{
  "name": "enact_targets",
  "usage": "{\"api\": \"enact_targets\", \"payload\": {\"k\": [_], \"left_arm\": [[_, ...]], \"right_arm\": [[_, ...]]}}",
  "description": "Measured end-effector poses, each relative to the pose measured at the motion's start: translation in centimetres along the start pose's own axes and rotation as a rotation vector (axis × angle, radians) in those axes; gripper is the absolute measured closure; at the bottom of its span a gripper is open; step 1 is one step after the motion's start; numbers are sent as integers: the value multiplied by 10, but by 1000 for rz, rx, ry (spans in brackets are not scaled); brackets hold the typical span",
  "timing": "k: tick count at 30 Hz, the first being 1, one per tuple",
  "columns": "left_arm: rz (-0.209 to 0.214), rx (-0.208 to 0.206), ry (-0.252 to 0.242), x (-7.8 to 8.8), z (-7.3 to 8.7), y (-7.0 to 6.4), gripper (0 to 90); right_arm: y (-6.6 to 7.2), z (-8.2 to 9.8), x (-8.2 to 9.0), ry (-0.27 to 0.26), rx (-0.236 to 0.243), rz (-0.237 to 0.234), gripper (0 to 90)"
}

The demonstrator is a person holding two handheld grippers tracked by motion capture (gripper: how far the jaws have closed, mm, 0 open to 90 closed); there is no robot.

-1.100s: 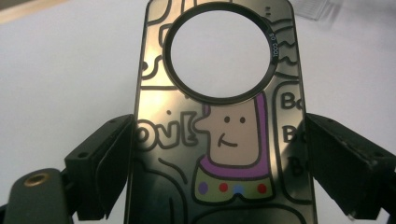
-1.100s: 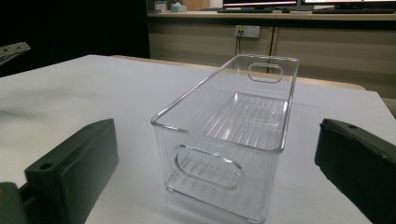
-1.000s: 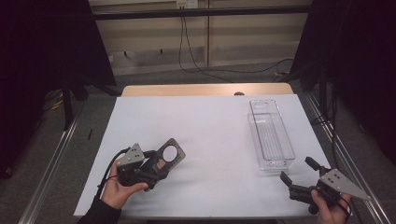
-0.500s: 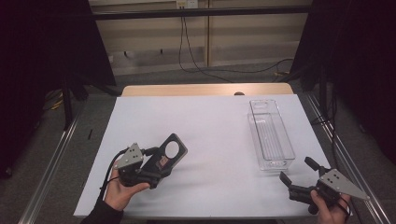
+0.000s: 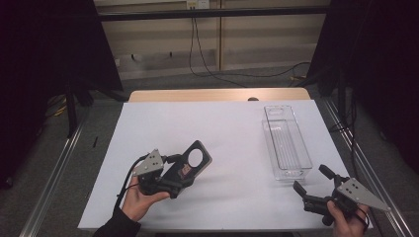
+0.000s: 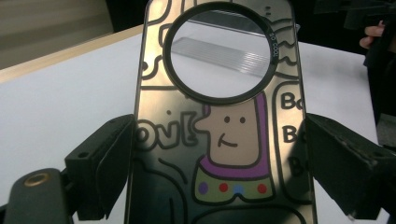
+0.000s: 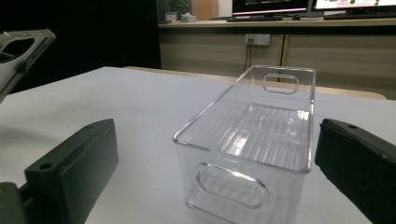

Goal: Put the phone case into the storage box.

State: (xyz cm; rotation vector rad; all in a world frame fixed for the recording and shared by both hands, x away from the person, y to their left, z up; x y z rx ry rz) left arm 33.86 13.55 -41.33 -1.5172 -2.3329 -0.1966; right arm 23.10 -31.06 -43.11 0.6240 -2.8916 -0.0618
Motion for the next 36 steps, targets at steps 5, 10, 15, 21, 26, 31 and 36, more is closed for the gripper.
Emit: {"api": "enact_targets", "payload": {"k": [5, 10, 15, 21, 26, 31, 36], "left_arm": [[36, -19, -2, -13, -10, -6, 122], [68, -26, -12, -27, -21, -10, 122], [86, -46, -5, -37, -30, -11, 122], [113, -61, -7, -48, -39, -10, 122], [130, -60, -34, -51, -41, -10, 122], [136, -62, -64, -45, -43, -10, 122], [139, -68, -88, -40, -45, -11, 123]], "right_arm": [[5, -6, -3, -2, 10, -6, 0], [9, -9, -7, 13, 21, -51, 0], [11, -17, -14, 23, 36, -107, 0], [11, -35, -27, -17, 56, -151, 0], [14, -42, -41, -23, 59, -195, 0], [23, -58, -54, -28, 100, -267, 0], [33, -67, -67, -16, 110, -326, 0]]}}
Point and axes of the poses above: each handheld gripper's, and its own axes: x roughly backward along the jaws, z roughly out of its underside, y roughly to its left, the point moved 2 cm from there along -x, roughly forward along the jaws, and after that the axes turned 1 degree about -z, right-handed, at the moved point
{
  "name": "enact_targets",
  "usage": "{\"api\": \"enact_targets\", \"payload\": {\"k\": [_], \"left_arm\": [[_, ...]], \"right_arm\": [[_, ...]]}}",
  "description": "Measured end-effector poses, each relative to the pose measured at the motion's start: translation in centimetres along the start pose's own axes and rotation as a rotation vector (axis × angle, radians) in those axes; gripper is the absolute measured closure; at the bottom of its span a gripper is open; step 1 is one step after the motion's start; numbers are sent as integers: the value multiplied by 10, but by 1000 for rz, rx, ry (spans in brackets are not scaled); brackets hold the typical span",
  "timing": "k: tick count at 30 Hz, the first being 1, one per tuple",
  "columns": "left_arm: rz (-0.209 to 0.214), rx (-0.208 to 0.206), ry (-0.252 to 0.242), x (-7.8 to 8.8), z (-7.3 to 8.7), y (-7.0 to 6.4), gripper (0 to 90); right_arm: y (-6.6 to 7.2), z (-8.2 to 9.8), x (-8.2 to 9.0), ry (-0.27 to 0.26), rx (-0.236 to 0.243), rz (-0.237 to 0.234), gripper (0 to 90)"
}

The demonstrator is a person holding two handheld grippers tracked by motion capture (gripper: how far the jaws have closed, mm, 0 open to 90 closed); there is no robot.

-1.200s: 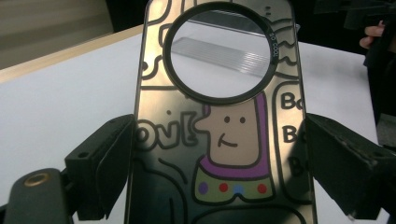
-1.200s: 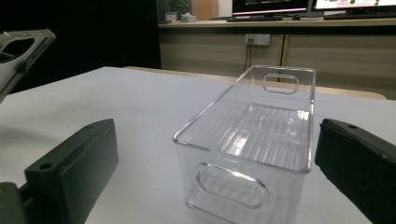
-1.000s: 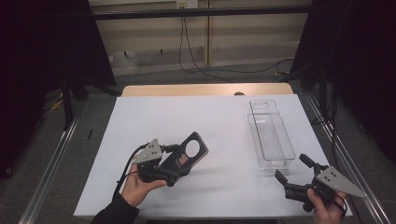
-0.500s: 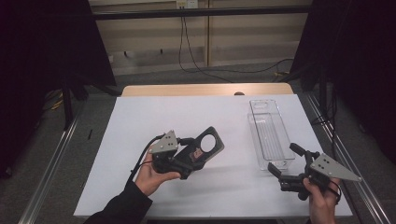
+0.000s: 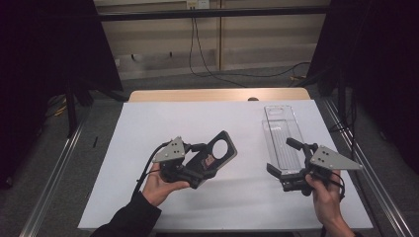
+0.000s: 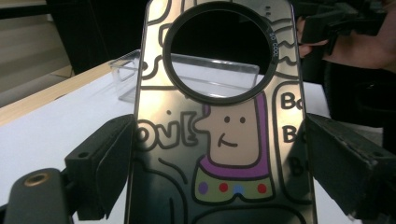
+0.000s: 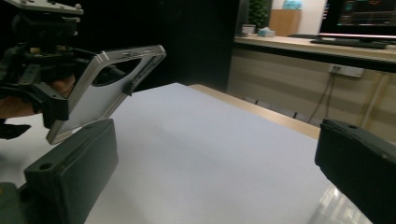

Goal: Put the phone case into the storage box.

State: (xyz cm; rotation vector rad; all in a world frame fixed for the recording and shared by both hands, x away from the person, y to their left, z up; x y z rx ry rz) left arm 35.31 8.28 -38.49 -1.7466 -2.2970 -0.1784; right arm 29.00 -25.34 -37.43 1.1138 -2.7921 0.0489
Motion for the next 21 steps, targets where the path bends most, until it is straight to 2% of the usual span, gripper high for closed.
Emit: {"api": "enact_targets", "payload": {"k": [1, 3, 6, 10, 12, 16, 21], "left_arm": [[15, 12, -13, 1, -1, 0, 122], [17, 5, -13, 2, -2, -1, 122], [28, 4, -15, 3, -2, -3, 122], [46, 22, -32, 3, -6, -4, 122], [51, 20, -39, 3, -8, -5, 122], [69, 12, -43, 2, -10, -7, 122], [85, 20, -51, 0, -8, -9, 122]], "right_arm": [[3, -6, -9, 11, 8, -49, 0], [5, -10, -14, -5, -15, -93, 0], [7, -15, -22, -10, -7, -143, 0], [2, -23, -31, -31, -26, -226, 0], [-1, -29, -34, -43, -27, -227, 0], [0, -35, -42, -55, -18, -289, 0], [4, -33, -50, -50, -8, -331, 0]]}}
Point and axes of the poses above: each handheld gripper's, and its own axes: x roughly backward along the jaws, z roughly out of its underside, y roughly to its left, the point moved 2 cm from there along -x, roughly forward along the jaws, and after that the axes turned 1 degree about -z, right-handed, at the moved point
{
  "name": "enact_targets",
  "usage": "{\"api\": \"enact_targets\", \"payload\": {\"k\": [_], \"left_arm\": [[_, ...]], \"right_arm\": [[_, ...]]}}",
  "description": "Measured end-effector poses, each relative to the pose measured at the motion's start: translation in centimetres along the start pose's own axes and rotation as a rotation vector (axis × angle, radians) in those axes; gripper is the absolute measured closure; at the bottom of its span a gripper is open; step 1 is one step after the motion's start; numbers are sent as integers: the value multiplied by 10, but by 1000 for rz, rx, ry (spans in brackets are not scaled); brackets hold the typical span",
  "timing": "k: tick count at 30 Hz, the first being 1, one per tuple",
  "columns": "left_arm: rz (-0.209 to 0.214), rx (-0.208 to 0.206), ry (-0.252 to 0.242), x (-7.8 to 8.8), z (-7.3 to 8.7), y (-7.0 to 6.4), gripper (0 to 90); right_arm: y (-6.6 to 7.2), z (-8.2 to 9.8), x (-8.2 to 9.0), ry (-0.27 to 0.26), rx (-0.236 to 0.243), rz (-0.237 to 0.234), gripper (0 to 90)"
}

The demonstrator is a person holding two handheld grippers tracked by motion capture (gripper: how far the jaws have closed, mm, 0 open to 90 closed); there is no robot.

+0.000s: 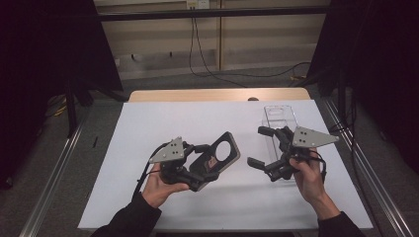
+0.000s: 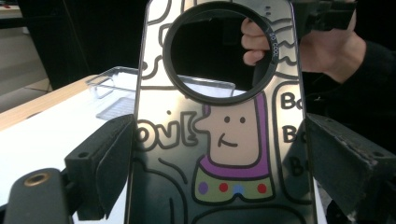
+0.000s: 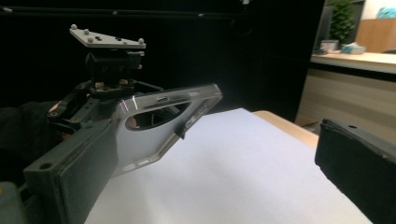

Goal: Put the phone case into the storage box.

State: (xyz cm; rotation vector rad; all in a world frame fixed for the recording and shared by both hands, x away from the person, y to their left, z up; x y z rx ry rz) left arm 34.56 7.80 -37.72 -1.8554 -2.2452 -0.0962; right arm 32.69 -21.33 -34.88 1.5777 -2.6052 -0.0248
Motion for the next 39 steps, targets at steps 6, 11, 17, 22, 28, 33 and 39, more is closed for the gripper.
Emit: {"api": "enact_targets", "payload": {"k": [6, 11, 17, 22, 28, 33, 39], "left_arm": [[47, 8, 7, -8, 5, -5, 122], [60, 2, 0, -9, 3, -7, 122], [76, -8, 1, -7, -2, -10, 122], [86, -8, 3, -8, -1, -11, 122], [91, -10, 11, -9, 0, -11, 122], [104, -15, 25, -11, 2, -13, 122], [118, -9, 40, -14, 6, -13, 122]], "right_arm": [[-2, 1, -4, 26, -6, -82, 0], [0, -6, -6, 45, -4, -147, 3], [2, -6, -14, 94, -1, -261, 8], [2, -8, -20, 105, 0, -296, 23], [3, -7, -24, 131, 17, -326, 30], [5, -3, -28, 164, 31, -353, 37], [6, -1, -32, 193, 42, -358, 60]]}}
Point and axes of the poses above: each handheld gripper's, and its own axes: x roughly backward along the jaws, z roughly out of its underside, y roughly to its left, the point moved 2 cm from there along -x, roughly forward along the jaws, and after that the axes turned 1 degree about -z, right-handed, at the moved point
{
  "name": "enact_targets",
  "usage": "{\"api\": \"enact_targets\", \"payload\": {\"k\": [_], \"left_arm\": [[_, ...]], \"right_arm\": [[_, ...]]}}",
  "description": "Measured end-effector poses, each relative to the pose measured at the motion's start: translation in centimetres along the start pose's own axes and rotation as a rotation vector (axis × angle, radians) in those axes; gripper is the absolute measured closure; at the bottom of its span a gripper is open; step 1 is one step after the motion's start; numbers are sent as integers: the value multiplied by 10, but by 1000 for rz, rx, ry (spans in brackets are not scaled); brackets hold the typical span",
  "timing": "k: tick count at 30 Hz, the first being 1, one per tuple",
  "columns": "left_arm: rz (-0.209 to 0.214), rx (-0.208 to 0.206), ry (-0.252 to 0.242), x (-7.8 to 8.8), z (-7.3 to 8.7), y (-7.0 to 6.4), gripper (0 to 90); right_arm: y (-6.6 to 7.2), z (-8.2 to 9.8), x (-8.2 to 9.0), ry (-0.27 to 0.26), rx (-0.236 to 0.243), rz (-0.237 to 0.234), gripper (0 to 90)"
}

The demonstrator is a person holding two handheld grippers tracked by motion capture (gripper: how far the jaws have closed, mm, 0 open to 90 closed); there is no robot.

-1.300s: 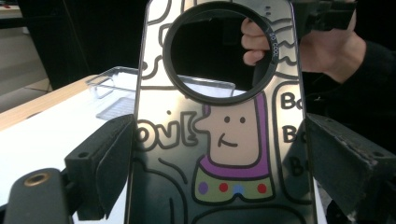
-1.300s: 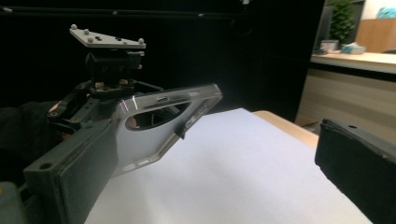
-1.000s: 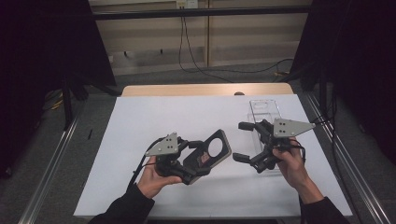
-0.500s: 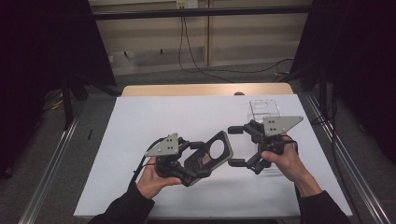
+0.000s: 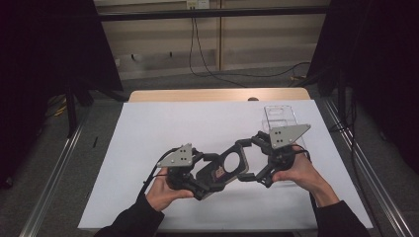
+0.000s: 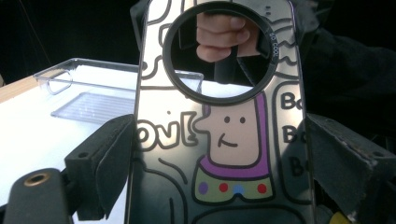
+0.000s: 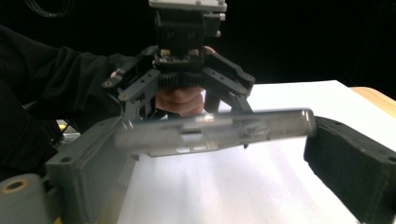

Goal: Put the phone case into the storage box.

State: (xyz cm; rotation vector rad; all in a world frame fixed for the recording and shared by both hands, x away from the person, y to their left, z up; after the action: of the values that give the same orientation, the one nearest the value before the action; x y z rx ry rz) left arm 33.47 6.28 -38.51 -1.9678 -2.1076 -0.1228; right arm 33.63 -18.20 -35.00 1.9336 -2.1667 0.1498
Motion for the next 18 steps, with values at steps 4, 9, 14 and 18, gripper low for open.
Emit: {"api": "enact_targets", "payload": {"k": [4, 9, 14, 18], "left_arm": [[12, 1, 8, -2, 1, -1, 122], [26, 4, 10, -3, 2, -1, 122], [38, 2, 16, -4, 3, -1, 122], [42, -2, 20, -4, 3, -2, 122]], "right_arm": [[1, 0, 0, 2, 7, -18, 74], [1, 1, -2, 13, 10, -42, 86], [1, 2, -4, 16, 6, -63, 91], [2, 2, -5, 35, -6, -77, 98]]}}
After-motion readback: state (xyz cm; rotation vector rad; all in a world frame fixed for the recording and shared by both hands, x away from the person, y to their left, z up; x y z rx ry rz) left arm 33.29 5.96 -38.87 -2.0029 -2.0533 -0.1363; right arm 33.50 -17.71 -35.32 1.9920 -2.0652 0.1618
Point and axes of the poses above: each handheld gripper's, and its own axes: x roughly backward along the jaws, z roughly out of its underside, y roughly to its left, the point moved 2 cm from there along -x, roughly forward along the jaws, and after that the axes turned 1 degree about -z, right-handed, at the moved point
